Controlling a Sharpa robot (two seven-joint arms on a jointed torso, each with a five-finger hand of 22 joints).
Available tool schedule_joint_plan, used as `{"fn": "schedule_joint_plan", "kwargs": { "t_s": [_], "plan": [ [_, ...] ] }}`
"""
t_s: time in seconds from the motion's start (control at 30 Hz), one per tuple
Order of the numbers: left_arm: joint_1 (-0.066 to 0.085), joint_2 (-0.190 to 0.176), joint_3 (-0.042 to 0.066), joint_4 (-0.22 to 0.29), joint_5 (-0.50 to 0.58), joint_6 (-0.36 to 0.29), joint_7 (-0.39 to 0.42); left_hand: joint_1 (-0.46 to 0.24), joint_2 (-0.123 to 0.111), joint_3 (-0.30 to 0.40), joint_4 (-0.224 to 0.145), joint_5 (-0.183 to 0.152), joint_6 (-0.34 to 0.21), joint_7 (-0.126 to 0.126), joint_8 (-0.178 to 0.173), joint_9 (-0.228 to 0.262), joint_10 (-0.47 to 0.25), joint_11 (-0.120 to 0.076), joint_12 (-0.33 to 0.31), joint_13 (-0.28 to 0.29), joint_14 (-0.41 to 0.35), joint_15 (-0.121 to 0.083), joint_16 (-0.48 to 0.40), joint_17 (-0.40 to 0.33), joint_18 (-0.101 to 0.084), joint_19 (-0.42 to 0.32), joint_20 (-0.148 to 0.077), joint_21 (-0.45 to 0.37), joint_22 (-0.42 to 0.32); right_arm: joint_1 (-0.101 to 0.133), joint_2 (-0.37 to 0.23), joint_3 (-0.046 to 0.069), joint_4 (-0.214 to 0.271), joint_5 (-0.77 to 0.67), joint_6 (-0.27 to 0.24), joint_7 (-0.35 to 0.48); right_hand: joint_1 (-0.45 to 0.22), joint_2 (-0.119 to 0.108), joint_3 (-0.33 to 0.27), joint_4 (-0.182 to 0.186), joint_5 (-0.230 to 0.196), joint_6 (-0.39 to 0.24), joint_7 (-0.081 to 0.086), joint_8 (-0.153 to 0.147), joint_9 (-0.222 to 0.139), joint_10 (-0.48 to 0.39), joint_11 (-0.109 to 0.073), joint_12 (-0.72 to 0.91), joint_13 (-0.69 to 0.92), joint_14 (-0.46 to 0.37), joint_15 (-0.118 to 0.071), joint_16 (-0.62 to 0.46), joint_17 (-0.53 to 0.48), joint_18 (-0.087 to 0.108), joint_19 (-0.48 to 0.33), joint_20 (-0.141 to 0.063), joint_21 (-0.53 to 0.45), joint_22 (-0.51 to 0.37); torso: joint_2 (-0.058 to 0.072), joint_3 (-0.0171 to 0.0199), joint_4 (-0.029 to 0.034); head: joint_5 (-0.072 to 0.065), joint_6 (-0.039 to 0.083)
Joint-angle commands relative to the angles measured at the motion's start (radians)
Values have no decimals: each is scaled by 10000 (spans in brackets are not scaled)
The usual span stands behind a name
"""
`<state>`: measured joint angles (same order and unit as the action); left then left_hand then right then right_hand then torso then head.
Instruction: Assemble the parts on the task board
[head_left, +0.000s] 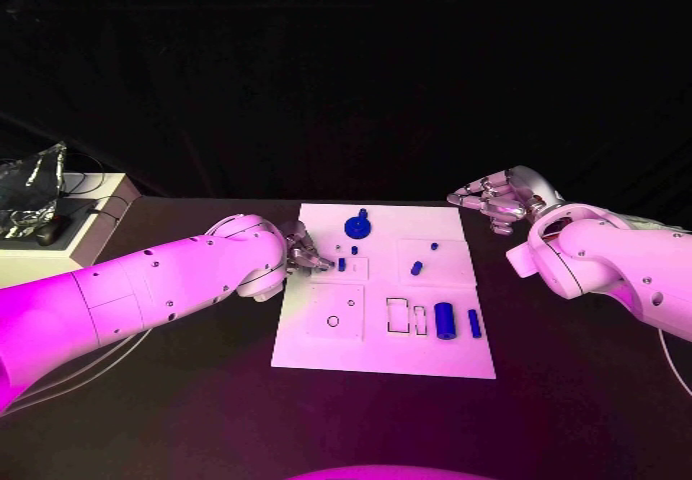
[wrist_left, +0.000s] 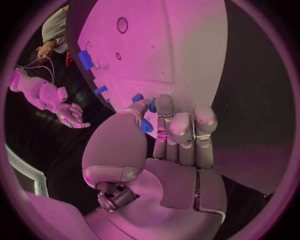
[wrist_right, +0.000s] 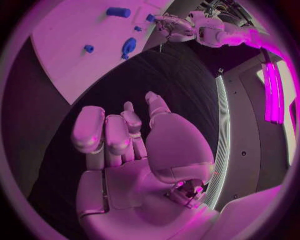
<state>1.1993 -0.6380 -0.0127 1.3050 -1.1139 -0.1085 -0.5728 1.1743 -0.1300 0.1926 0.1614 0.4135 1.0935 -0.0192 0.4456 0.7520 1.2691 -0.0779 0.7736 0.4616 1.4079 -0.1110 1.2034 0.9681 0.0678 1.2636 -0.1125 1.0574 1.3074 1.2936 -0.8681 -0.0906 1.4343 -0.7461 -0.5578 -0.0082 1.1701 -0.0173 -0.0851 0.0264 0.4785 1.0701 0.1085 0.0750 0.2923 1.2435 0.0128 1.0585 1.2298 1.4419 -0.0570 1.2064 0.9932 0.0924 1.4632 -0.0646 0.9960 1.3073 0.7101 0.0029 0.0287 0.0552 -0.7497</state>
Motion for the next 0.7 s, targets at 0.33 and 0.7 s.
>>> {"fn": "schedule_joint_plan", "kwargs": {
  "t_s": [0.33, 0.7],
  "plan": [
    [-102, -230, 29, 292, 34, 206, -237, 190, 399, -3444, 701, -730, -11, 88, 200, 118, -9, 113, 132, -31, 11, 9, -26, 24, -50, 50, 66, -76, 247, -6, -28, 2, 19, -75, 76, 101, -28, 49, -55, -7, 45, -33, 36, -67, -9, -44, 1, -41, -4, -10, -10, -21, -4, 60, 682, -67, -37, 1351, -3, -4, 12, -22, -9],
    [-134, -510, 46, 639, 85, 223, -232, 373, 264, -3387, 889, -752, -38, 93, 244, 154, -28, 120, 149, -40, 11, 14, -17, 38, -42, 48, 77, -94, 257, -10, -38, 2, 14, -75, 77, 102, -26, 50, -51, -14, 98, -36, 38, -68, -11, -45, 1, -41, -5, -13, -11, -28, -12, 61, 682, -67, -43, 1350, -3, 0, 5, -20, -2]
  ]
}}
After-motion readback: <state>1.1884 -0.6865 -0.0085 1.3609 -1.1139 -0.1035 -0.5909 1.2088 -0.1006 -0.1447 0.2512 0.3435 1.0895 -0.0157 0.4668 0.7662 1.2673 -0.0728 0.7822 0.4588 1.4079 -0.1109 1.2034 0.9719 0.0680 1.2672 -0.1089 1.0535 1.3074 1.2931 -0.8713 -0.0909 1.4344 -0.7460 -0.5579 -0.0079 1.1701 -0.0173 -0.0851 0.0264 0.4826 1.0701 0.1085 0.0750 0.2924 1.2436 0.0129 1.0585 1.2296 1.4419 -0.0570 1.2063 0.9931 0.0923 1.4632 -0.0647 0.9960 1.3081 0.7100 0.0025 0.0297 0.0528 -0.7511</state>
